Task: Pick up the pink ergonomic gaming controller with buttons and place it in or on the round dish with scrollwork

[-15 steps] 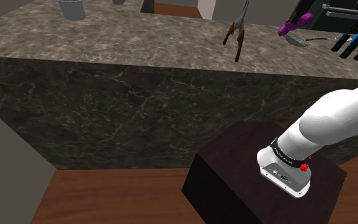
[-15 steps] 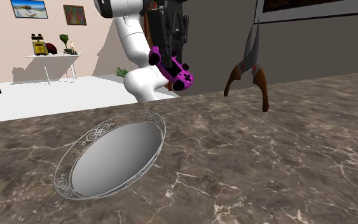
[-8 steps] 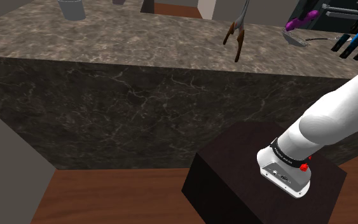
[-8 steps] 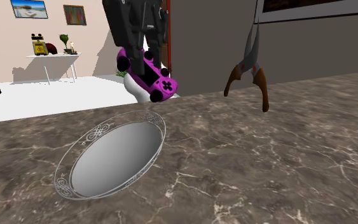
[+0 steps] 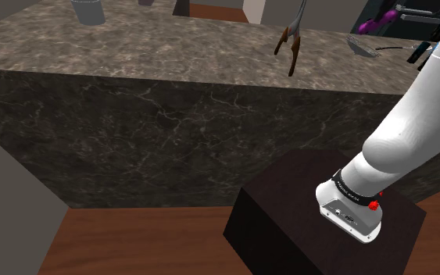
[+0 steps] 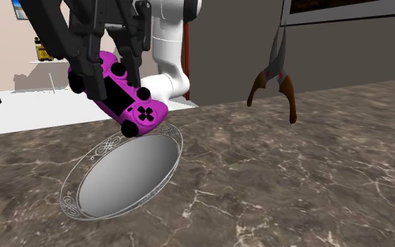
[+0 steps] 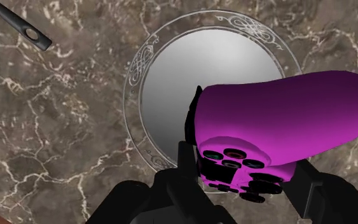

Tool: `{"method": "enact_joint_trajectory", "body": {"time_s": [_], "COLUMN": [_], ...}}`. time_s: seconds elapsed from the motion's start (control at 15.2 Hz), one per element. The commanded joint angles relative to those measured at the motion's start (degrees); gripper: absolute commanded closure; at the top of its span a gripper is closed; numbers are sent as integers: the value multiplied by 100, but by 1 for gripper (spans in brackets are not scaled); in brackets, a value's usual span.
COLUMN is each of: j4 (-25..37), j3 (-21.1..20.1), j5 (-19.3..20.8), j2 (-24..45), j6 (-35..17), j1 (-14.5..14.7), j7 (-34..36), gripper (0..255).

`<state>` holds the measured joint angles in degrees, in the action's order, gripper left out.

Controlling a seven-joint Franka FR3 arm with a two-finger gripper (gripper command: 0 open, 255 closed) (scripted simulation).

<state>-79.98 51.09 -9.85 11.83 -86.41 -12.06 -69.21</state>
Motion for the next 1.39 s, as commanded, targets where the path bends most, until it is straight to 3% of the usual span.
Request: {"method": "enact_joint_trajectory", "body": {"time_s": [0.0,0.79,1.32], "j4": [-1,-1204,-1204], "j3": [-6,-31,-32], "j5": [-83,103,104], "j2": [107,-145,-145], "j6": [-74,-1108,-1108], "j1": [-63,181,181], "j7": [-71,7,7], "gripper": [255,255,255]}}
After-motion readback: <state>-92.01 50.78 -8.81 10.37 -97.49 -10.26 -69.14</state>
